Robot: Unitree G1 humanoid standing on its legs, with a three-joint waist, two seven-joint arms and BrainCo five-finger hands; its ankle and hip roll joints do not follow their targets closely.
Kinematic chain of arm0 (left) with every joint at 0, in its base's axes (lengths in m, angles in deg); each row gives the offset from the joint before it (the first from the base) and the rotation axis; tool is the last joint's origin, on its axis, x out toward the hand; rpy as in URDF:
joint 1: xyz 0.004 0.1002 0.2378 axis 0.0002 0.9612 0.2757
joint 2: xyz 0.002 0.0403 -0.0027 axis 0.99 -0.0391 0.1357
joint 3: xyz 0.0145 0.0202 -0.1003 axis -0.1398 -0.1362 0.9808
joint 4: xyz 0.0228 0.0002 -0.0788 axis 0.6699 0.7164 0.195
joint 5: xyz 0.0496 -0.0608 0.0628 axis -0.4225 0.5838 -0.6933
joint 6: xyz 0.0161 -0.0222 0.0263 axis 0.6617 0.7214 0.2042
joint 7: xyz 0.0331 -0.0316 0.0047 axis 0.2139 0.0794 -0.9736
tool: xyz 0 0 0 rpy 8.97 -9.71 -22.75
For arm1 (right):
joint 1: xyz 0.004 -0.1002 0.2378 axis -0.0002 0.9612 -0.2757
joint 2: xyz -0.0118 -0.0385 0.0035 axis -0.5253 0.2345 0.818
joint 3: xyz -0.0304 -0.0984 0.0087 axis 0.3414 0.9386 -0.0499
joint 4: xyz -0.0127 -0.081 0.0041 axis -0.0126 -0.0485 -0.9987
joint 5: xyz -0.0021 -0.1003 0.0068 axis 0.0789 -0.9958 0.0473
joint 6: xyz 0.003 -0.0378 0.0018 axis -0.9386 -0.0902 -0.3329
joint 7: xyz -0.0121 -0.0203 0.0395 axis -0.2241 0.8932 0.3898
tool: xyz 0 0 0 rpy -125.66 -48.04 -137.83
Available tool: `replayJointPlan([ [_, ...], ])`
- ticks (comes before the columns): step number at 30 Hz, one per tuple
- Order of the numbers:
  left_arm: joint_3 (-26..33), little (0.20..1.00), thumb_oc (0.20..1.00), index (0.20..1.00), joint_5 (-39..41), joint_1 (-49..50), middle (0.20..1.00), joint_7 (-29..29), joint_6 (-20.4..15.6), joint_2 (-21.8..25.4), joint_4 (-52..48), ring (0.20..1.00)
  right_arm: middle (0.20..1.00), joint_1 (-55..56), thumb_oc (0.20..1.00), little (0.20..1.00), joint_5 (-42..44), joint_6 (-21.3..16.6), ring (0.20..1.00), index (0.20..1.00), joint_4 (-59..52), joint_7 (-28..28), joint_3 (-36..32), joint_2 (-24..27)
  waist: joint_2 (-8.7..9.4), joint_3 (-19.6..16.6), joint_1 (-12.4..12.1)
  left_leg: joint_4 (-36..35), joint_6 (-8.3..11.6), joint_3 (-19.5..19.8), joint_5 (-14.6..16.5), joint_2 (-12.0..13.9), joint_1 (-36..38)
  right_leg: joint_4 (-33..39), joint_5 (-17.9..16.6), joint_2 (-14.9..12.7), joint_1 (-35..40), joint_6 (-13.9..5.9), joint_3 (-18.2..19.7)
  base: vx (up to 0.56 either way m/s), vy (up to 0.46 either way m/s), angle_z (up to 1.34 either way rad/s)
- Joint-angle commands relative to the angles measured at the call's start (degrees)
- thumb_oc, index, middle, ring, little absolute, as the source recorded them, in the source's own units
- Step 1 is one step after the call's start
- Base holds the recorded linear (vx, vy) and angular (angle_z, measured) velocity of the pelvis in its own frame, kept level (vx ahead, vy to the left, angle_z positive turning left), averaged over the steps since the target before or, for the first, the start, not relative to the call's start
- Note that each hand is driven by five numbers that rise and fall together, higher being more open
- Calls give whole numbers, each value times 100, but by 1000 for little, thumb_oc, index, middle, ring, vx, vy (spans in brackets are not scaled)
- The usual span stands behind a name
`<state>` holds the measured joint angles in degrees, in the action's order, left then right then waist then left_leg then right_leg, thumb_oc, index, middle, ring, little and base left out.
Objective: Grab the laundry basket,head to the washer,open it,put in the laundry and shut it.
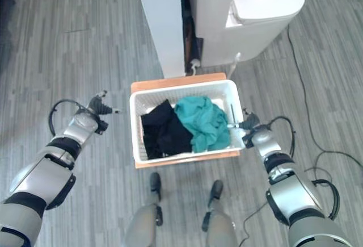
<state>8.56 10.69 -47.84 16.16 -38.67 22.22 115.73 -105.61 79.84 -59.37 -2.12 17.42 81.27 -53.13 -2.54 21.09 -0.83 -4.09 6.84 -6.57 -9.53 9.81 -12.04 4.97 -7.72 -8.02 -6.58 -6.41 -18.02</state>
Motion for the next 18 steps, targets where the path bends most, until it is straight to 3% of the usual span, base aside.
replayJointPlan([
  [1,-84,1000,1000,1000,875,-407,1000,13,-208,-349,347,1000,1000,-60,1000,1000,55,-169,1000,1000,301,98,-14,286,23,-287,-84,525,57,180,227,218,-244,-519,293,-477,-337,-273,178,17,-7,4],
  [5,-205,1000,1000,1000,1290,-68,1000,95,-216,-485,-276,1000,1000,12,1000,1000,97,-167,1000,1000,355,105,-55,347,-40,-328,-104,601,50,194,273,208,-232,-538,321,-480,-293,-263,165,8,2,0],
  [7,-162,1000,1000,1000,1736,353,1000,176,-197,-628,-723,1000,1000,39,1000,1000,-313,-74,1000,1000,424,81,65,417,-78,-365,-114,643,44,189,303,200,-207,-558,355,-477,-256,-247,161,19,3,0],
  [11,-79,1000,1000,1000,2386,729,1000,227,-159,-922,-775,1000,1000,81,1000,1000,-571,17,1000,1000,536,45,151,385,-124,-441,-73,633,43,176,328,181,-138,-571,390,-488,-197,-245,170,30,7,0],
  [18,254,1000,1000,1000,1703,672,1000,60,-89,-1245,322,1000,1000,255,1000,1000,-515,6,1000,1000,598,43,56,237,-102,-527,16,622,26,146,371,159,-63,-637,416,-512,-217,-242,204,9,6,0],
])
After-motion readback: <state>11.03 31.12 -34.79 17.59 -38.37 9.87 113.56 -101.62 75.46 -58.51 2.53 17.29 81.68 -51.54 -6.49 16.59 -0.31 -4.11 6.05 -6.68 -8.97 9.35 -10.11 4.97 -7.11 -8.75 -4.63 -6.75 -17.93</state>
